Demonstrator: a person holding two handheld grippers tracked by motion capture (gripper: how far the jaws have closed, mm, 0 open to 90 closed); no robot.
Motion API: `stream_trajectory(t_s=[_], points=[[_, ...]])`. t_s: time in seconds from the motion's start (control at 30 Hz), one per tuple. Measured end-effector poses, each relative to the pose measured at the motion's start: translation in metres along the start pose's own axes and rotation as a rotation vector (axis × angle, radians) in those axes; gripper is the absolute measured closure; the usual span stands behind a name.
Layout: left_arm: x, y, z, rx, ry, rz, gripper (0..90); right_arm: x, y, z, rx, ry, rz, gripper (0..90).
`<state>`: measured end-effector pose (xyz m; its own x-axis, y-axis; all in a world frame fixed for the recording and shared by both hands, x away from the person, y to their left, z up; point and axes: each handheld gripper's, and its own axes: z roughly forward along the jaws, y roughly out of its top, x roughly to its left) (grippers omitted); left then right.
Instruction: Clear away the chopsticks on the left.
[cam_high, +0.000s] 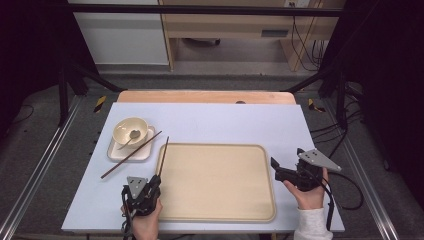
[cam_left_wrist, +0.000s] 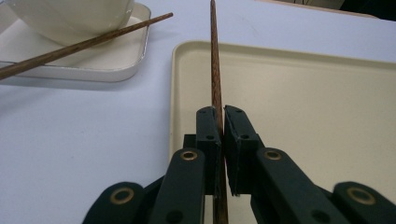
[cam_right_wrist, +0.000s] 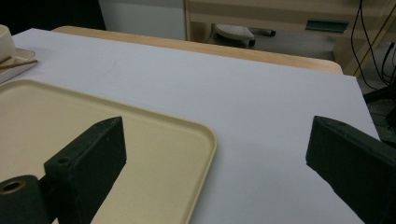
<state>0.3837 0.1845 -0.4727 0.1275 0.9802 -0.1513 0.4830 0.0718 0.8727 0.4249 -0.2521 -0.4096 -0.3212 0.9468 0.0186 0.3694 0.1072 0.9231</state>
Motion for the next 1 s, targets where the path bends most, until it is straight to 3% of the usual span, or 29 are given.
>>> stream_trajectory(t_s=[0.43, 1.0], points=[[0.0, -0.009, 0.007, 0.059, 0.016, 0.008, 84.9, 0.001, 0.0, 0.001, 0.003, -0.003, -0.006, 5.5], [0.0, -0.006, 0.015, 0.115, 0.044, 0.016, 84.9, 0.001, 0.0, 0.0, 0.002, -0.001, -0.006, 5.4]])
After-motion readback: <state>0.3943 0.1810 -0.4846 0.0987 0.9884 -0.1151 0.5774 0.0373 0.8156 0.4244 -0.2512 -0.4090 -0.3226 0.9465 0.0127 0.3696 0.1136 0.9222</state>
